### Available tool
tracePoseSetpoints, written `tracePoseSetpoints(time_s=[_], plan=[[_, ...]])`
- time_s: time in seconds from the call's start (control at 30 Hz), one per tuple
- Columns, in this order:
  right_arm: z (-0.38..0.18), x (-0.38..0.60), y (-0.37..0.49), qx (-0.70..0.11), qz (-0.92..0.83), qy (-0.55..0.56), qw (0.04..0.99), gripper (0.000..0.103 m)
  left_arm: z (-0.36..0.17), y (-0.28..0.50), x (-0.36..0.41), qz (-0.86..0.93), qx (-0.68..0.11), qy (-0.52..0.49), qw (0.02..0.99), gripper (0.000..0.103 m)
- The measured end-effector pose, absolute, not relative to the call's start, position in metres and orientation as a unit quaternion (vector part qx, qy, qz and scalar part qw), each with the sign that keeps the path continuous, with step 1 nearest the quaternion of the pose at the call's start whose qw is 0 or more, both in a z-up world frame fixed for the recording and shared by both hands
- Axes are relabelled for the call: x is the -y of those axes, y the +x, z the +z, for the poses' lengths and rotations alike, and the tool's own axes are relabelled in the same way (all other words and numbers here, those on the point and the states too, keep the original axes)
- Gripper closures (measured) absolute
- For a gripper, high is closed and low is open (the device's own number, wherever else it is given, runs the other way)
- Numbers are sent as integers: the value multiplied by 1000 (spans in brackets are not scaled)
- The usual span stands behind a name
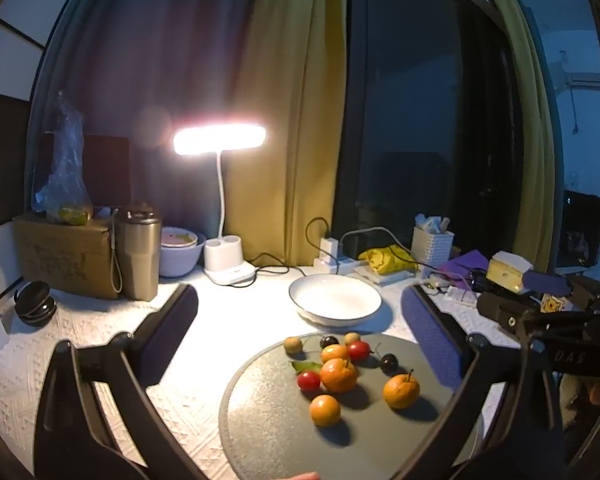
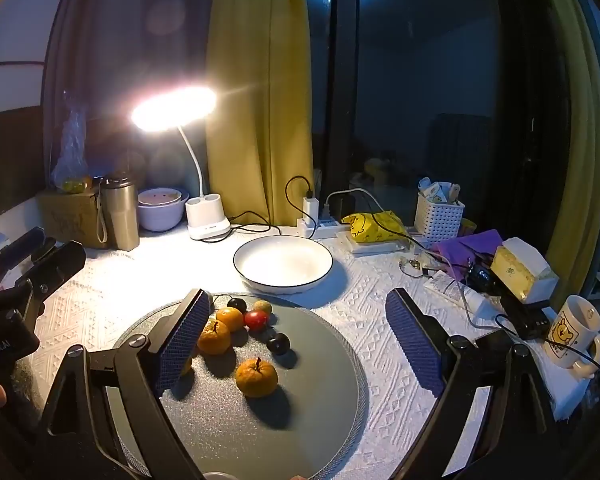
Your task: Organize fruits
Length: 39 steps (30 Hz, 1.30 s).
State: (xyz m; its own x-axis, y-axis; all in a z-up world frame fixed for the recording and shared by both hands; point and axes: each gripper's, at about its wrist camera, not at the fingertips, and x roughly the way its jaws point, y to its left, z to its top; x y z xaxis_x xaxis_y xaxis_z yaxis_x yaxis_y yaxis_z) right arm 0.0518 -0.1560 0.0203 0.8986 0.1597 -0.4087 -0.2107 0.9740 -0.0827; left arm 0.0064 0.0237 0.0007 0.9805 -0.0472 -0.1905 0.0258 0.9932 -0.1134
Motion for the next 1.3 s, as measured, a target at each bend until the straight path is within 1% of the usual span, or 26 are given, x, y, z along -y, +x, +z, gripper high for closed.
tracePoseSetpoints(time_s=[1.3], plan=[[16, 152, 59, -207, 94, -63, 972, 11, 1, 12, -28, -34, -105, -66, 992, 1]])
